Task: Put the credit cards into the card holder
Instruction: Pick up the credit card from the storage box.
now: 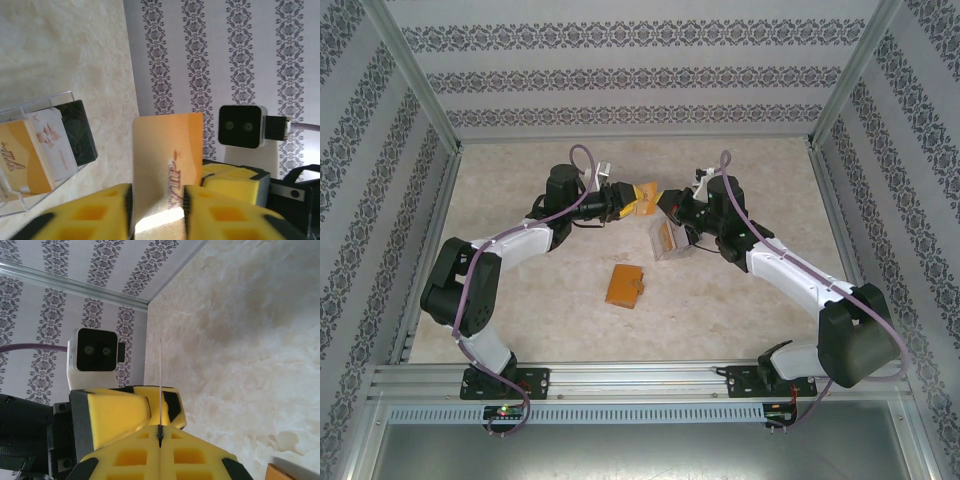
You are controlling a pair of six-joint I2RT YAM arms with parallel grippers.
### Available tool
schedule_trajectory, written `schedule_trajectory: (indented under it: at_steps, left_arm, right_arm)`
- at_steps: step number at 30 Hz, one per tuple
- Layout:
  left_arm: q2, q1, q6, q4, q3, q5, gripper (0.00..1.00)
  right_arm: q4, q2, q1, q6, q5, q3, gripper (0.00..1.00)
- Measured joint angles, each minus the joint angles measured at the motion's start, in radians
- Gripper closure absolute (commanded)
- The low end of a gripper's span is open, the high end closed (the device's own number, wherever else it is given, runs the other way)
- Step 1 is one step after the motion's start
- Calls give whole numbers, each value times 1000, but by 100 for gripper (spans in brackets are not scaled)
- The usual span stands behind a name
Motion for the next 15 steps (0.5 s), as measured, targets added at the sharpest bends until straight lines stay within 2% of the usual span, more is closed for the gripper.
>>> schedule_trajectory:
  at_steps: [4, 7, 11, 15]
  left_arm:
    - [-2, 0, 3, 18, -3, 0, 100]
    - [-4, 0, 7, 33, -10, 1, 100]
    - [-4, 0, -8, 56, -14, 13, 100]
    - [-4, 0, -29, 90, -14, 31, 100]
  right_arm:
    - [7, 7, -8, 12, -10, -24, 97]
    - [13, 21, -21, 20, -40, -29, 88]
    - [33, 36, -45, 27, -105, -29, 72]
    - [63, 61, -62, 32, -164, -27, 69]
